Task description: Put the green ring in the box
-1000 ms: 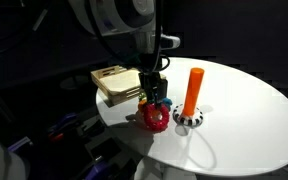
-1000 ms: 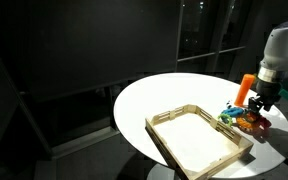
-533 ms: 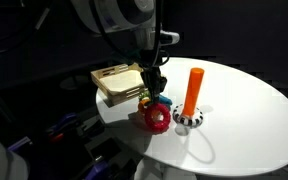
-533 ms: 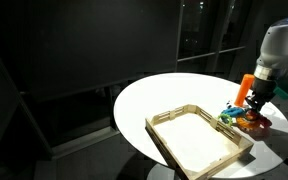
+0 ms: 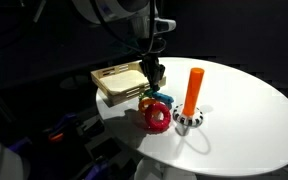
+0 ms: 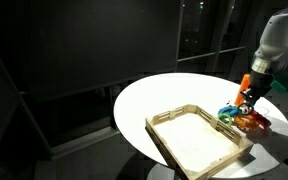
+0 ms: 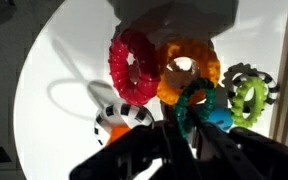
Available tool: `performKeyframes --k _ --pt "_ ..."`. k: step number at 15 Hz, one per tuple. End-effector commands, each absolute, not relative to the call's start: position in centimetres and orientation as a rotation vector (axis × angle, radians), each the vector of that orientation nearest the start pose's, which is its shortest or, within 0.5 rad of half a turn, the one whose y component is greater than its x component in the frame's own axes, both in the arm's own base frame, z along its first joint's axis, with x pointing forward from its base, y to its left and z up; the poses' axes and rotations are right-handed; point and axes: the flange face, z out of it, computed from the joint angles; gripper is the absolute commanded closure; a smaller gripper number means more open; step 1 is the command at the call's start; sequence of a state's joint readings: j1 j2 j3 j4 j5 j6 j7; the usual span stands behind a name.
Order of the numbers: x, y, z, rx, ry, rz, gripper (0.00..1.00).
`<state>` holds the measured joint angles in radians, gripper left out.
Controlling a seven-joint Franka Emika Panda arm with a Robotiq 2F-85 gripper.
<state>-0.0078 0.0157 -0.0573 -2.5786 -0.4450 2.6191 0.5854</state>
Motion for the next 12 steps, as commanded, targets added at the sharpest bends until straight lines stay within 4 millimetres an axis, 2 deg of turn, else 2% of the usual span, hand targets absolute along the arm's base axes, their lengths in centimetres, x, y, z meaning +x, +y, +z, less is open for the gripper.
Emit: performKeyframes --k 1,5,12 --pt "44.8 -0.4 28.2 -3.259 0.459 -0.220 0.95" --pt "45.9 2.2 29.3 -3.175 0.499 -0.246 0.95" --pt "48.2 7.2 29.6 -3.071 0.505 -0.191 0.95"
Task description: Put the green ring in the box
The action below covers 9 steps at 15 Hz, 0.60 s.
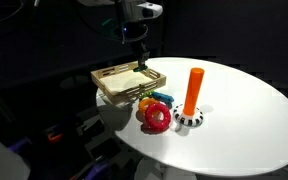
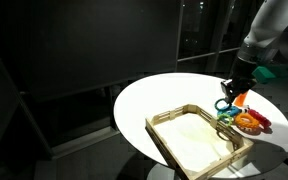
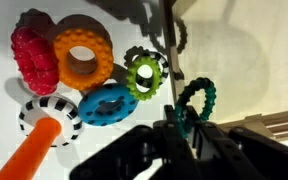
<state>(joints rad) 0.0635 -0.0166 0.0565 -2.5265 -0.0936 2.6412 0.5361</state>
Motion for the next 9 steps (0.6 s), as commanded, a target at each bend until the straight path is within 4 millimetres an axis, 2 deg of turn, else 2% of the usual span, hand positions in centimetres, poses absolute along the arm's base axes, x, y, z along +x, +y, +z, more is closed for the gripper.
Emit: performKeyframes --k 1,4,9 --pt "48.5 7.8 29.4 -3.068 0.499 -0.178 0.95" --pt "49.2 9.2 28.4 -3.081 0.472 -0.139 0.95" --pt "49.9 11.1 25.2 -3.081 0.436 -0.024 0.96"
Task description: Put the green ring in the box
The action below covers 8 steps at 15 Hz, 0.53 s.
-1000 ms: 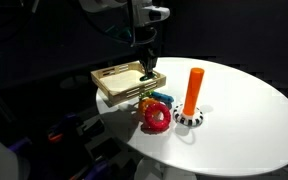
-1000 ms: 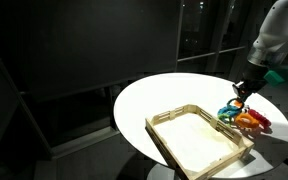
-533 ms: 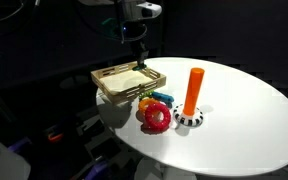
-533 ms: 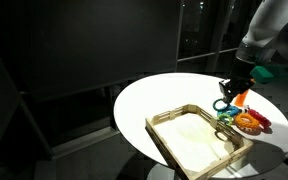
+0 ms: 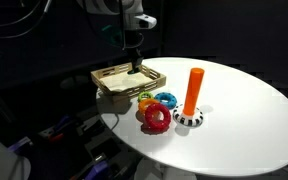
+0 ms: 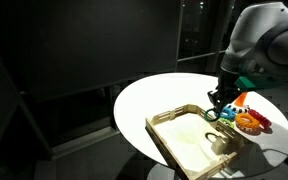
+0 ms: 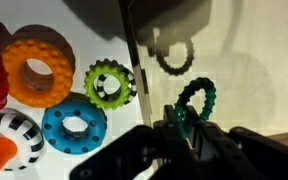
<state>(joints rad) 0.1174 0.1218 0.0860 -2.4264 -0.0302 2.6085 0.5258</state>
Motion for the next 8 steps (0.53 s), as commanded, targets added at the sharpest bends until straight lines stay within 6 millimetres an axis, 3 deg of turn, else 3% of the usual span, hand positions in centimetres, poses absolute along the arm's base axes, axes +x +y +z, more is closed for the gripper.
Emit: performKeyframes --k 1,5,6,8 --pt "50.1 11.5 24.8 -3.069 0.426 -0.002 0.96" --pt "50.7 12.6 23.3 -3.070 0.405 0.064 0.94" --pt "50.7 12.7 23.0 -3.077 0.396 0.073 0.65" --pt "50.8 12.9 22.6 -3.087 0.387 0.089 0.53"
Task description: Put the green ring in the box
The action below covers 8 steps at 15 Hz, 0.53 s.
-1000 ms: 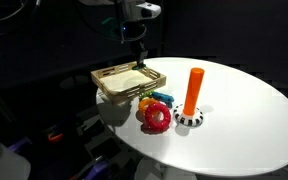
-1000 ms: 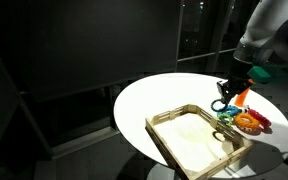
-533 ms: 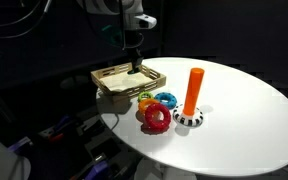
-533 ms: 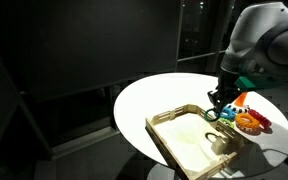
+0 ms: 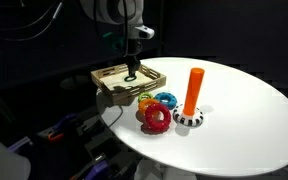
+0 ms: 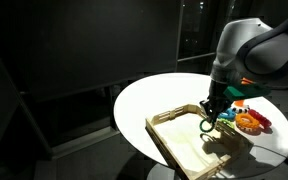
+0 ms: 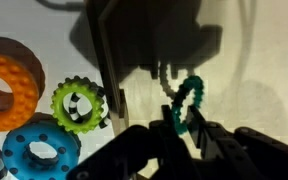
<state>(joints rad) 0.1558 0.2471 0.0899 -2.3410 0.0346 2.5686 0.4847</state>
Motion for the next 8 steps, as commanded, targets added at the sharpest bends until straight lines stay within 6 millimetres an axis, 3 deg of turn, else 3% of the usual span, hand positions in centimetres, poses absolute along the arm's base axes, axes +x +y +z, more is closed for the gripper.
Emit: performKeyframes --k 1,5,7,8 --pt "50.9 12.9 22.4 -3.090 0.384 0.096 0.46" --pt "50.9 11.9 22.9 -3.109 0.381 0.127 0.14" --pt "50.9 10.9 23.5 -3.118 0.377 0.156 0.01" --pt "50.9 10.4 23.8 -3.123 0.381 0.170 0.00"
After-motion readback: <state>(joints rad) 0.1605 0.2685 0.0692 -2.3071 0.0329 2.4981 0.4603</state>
